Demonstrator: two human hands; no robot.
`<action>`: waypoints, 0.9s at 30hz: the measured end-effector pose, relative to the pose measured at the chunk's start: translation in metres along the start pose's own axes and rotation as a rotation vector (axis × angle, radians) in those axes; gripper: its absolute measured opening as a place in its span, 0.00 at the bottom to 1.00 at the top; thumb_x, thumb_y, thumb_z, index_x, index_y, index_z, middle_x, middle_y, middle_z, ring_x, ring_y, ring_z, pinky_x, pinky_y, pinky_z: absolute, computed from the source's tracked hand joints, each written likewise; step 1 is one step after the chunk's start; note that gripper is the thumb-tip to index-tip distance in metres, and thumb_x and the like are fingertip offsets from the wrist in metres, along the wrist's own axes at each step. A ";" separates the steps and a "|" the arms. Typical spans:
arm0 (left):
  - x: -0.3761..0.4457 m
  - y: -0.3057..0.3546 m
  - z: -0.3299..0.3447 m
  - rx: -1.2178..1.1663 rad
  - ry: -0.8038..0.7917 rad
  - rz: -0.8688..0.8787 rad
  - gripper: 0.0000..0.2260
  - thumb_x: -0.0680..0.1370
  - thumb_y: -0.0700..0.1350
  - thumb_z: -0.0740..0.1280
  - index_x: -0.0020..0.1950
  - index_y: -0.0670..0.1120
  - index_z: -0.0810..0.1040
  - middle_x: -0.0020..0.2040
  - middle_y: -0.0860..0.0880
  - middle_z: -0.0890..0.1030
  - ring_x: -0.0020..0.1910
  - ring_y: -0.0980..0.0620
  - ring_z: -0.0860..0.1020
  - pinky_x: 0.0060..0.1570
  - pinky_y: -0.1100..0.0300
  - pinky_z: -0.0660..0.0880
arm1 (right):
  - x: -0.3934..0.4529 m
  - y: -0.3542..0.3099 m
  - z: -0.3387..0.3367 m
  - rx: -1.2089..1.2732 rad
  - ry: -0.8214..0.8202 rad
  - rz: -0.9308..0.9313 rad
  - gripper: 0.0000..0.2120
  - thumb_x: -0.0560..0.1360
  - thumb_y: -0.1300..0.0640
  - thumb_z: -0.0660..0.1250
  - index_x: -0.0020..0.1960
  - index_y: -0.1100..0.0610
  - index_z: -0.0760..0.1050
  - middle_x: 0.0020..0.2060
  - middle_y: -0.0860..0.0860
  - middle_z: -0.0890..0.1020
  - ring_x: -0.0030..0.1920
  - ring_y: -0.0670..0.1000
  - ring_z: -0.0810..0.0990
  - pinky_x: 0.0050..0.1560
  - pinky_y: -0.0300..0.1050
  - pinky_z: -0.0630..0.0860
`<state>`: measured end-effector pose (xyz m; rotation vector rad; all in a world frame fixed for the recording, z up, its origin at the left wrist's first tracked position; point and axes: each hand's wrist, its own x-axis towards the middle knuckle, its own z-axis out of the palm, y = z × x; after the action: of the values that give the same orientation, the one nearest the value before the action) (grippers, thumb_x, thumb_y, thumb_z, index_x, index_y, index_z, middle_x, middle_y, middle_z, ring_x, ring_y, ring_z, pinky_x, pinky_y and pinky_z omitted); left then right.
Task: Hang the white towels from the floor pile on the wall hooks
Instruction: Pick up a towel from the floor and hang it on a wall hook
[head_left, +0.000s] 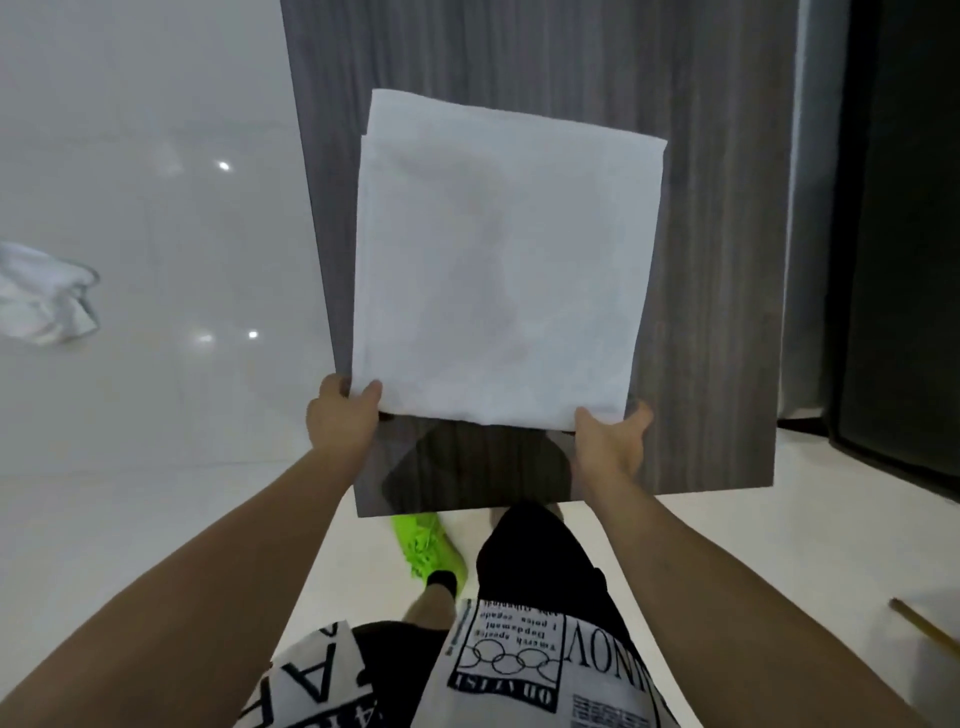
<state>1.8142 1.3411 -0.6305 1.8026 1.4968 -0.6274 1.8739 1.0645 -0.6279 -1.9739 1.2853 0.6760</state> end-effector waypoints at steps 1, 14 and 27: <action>0.002 -0.001 -0.001 -0.016 -0.013 -0.011 0.24 0.73 0.58 0.68 0.64 0.46 0.75 0.57 0.43 0.79 0.56 0.40 0.78 0.54 0.43 0.79 | 0.003 0.000 -0.002 -0.022 -0.017 -0.007 0.31 0.71 0.52 0.71 0.71 0.50 0.64 0.54 0.52 0.76 0.48 0.55 0.77 0.48 0.45 0.74; -0.026 -0.011 -0.032 -0.420 -0.157 -0.109 0.09 0.77 0.45 0.71 0.50 0.40 0.77 0.47 0.38 0.82 0.39 0.42 0.84 0.41 0.49 0.83 | 0.004 0.011 -0.034 0.126 -0.422 0.091 0.09 0.79 0.55 0.68 0.57 0.58 0.73 0.47 0.58 0.81 0.42 0.55 0.81 0.44 0.54 0.82; -0.149 0.007 -0.218 -1.042 -0.148 0.228 0.07 0.75 0.33 0.66 0.53 0.36 0.74 0.44 0.38 0.81 0.37 0.44 0.84 0.40 0.56 0.83 | -0.182 -0.064 -0.127 0.596 -0.424 -0.341 0.02 0.78 0.66 0.65 0.47 0.64 0.73 0.35 0.59 0.77 0.32 0.54 0.77 0.27 0.42 0.80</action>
<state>1.7746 1.4132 -0.3796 1.0407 1.1441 0.1500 1.8713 1.0888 -0.3986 -1.4100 0.7497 0.4398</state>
